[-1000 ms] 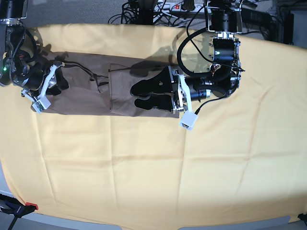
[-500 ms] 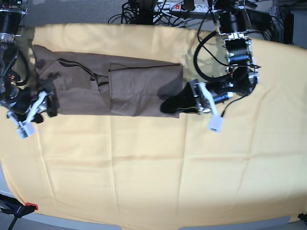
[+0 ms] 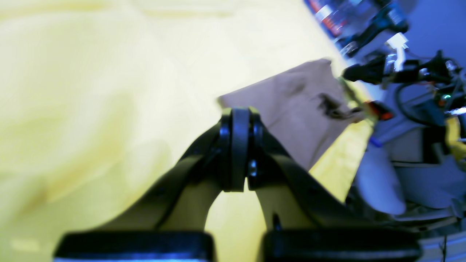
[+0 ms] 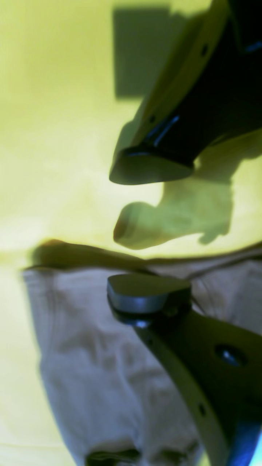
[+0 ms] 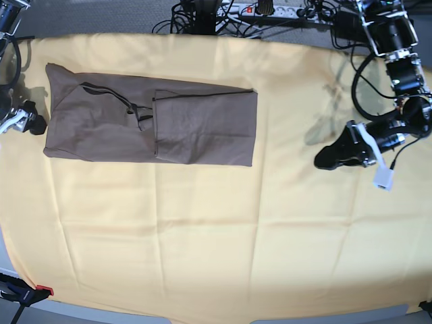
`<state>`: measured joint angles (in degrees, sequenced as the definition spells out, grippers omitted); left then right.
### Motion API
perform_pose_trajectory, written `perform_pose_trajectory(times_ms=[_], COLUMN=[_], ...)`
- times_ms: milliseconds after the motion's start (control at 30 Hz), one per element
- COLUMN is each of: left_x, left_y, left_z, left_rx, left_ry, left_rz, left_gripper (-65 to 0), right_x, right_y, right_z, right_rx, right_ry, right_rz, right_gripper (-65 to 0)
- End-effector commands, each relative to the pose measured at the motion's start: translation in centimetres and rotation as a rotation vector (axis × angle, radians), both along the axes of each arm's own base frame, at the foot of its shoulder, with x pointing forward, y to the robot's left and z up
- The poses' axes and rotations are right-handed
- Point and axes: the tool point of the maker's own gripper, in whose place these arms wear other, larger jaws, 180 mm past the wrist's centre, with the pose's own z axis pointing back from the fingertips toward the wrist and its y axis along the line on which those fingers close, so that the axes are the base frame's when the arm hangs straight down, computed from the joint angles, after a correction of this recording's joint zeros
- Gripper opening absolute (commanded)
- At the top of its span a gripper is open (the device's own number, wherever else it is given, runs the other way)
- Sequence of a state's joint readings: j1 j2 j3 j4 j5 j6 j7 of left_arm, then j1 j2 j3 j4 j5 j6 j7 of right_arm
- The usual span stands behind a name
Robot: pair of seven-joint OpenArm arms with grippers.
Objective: Fold the T-shirt properly
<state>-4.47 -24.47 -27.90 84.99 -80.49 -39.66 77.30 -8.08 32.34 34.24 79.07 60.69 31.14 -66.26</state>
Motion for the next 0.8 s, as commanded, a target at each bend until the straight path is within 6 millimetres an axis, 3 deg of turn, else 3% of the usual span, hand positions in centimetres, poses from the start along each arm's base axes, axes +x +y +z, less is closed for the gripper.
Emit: perform_pose_trajectory(times_ms=[0,200,367,533,633,767], left_x=[0.6,0.4,0.5,0.5,0.5,0.5], left_y=[0.4,1.4,1.6,1.6,1.6,1.6], left_z=[2.2,2.5,2.8,2.7,2.7,2.8], left_rx=[-0.024,0.017,0.019,0.017,0.016,0.015], left_ry=[-0.066,-0.064,-0.070,-0.069,-0.070,-0.070], left_rz=[-0.002,-0.005,-0.006,-0.006,-0.006,-0.006], left_gripper=[-65.0,-65.0,-65.0,-65.0,-65.0,-65.0], right_x=[0.4,-1.0,-2.1,-2.2,-2.1,-2.0], right_y=[-0.5,2.2,5.3,6.0,5.8,5.1], right_z=[1.2,-0.4,-2.3,-2.7,-2.6,-2.1], right_rx=[0.010,0.206,0.267,0.285,0.272,0.242], right_ry=[-0.033,-0.010,0.027,0.030,0.025,0.013], right_rz=[0.013,0.060,0.111,0.110,0.120,0.138], right_gripper=[-24.3,-24.3,-24.3,-25.0,-36.7,-65.0])
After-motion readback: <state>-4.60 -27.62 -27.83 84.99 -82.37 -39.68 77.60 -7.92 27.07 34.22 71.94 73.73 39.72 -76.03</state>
